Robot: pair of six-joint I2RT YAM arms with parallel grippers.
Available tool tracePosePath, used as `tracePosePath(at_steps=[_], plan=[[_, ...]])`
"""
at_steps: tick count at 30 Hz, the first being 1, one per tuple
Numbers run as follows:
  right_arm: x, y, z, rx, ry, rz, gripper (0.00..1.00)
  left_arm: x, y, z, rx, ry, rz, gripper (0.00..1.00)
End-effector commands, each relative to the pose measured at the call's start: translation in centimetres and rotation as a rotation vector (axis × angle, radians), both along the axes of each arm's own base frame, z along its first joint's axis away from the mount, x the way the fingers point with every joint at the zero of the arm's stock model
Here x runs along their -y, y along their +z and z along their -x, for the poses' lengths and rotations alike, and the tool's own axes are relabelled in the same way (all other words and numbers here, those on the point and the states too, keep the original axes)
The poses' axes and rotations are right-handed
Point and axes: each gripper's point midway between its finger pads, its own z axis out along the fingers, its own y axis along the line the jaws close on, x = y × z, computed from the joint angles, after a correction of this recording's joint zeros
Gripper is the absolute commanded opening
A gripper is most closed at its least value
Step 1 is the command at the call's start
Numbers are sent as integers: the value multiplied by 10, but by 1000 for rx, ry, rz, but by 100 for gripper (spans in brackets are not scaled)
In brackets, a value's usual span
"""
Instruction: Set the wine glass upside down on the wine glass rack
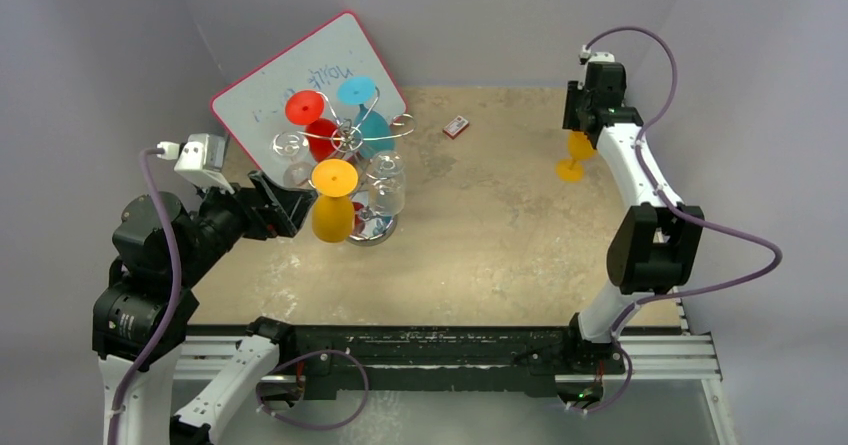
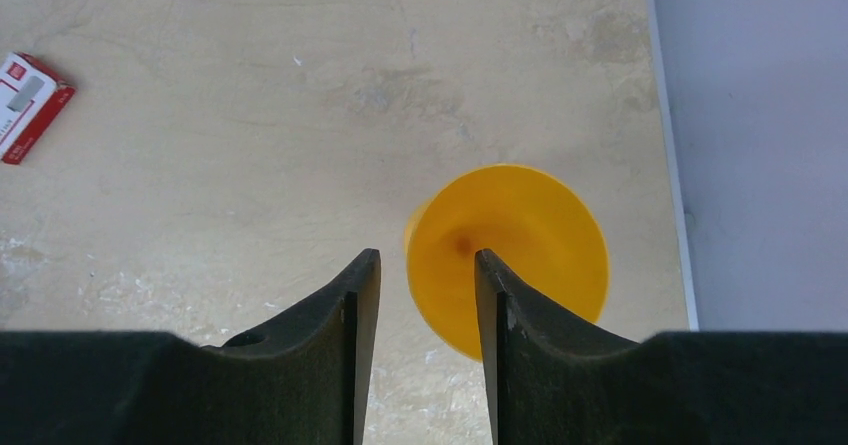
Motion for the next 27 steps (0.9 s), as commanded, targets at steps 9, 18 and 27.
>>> tracePosePath(at_steps=[9,18,27], plan=[[6,-27,-6,-87,-10,25,26,-1,23,4,114,1,32,92],[-3,-1,2,-42,29,0,0,-13,21,4,156,44,-31,91],[-32,49,52,12,117,-126,0,-19,19,3,209,62,-76,91]])
